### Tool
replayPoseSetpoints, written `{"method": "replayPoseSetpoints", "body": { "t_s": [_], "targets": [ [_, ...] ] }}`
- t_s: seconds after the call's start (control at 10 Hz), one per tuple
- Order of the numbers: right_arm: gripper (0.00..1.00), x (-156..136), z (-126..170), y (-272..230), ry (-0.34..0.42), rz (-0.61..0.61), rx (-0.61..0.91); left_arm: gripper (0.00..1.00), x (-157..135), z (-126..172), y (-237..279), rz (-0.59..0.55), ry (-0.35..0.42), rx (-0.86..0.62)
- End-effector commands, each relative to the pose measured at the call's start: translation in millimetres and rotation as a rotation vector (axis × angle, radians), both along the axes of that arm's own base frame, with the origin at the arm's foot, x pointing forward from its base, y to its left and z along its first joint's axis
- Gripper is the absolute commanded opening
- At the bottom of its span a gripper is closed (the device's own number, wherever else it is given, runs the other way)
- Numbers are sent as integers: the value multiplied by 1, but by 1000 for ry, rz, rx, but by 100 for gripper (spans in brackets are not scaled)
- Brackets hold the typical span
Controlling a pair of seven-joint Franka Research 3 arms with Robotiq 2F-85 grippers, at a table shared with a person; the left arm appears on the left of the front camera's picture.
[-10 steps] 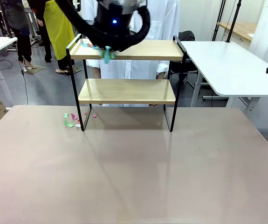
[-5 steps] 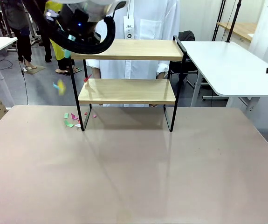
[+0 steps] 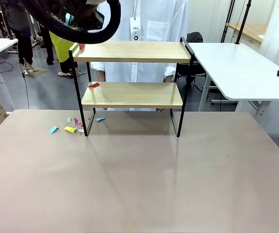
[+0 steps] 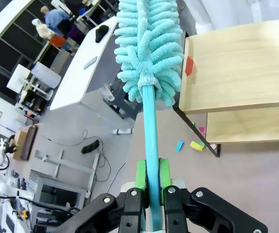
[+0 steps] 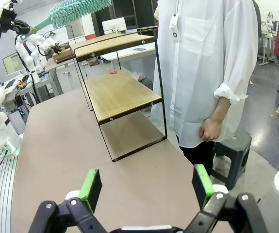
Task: Clean the shelf.
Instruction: Clean the specific section of the Shelf indicated by the human with the Duster.
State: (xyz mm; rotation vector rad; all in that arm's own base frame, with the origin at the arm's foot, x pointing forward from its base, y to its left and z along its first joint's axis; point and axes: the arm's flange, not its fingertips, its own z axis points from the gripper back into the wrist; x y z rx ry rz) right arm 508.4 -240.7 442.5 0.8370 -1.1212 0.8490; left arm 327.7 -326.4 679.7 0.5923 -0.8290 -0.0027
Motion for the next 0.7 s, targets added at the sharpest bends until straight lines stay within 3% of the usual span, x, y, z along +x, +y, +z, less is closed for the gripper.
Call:
{"method": "replayPoseSetpoints", "body": {
  "t_s": [0.0, 0.4, 0.6],
  "targets": [
    [100, 0, 3, 1, -3, 2, -6, 13, 9, -9, 6, 38, 20, 26],
    [100, 0, 3, 1, -3, 2, -6, 13, 12, -12, 4, 28, 30, 17],
    [100, 0, 3, 1, -3, 2, -6, 13, 6, -8, 11, 12, -3, -136]
  ]
}}
